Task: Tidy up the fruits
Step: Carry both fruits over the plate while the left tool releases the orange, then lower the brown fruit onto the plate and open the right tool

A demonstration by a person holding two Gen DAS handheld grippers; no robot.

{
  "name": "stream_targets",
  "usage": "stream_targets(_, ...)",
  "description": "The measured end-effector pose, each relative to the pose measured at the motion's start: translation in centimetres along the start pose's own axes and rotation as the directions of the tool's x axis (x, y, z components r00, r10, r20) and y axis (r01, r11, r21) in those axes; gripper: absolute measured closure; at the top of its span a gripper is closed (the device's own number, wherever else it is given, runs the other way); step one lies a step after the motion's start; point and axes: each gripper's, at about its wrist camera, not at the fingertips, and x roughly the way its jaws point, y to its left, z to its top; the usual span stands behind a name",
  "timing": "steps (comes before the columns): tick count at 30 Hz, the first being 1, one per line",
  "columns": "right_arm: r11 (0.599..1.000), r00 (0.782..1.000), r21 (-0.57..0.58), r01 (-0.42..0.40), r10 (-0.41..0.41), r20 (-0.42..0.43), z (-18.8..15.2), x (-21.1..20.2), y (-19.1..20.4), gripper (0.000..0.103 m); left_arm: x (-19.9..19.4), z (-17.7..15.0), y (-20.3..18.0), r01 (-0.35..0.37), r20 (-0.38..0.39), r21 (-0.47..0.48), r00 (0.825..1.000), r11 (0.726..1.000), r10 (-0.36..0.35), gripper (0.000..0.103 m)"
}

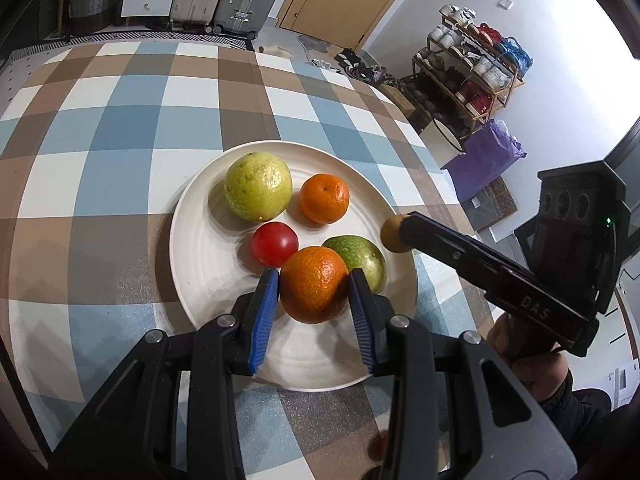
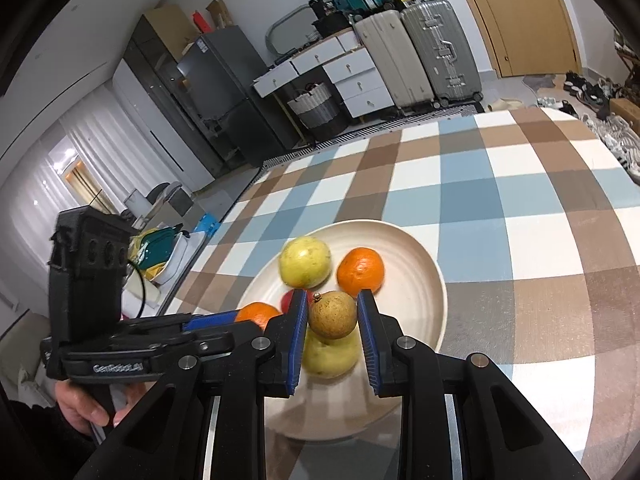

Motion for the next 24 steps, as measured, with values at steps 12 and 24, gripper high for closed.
stream_targets(12, 0.999, 0.999, 0.006, 0.032, -0.032, -0.011, 0.5, 1.2, -0.6, 0.072, 1.1, 0.6, 0.1, -0.01, -0.014, 0.001, 1.0, 1.0, 0.01, 0.07)
stream_targets(24, 0.999, 0.999, -0.004, 0.032, -0.032, 0.037, 0.8, -1.0, -0.3, 0.067, 0.1, 0.9, -0.4, -0.025, -0.024, 0.047, 0.999, 0.999, 0.026, 0.06)
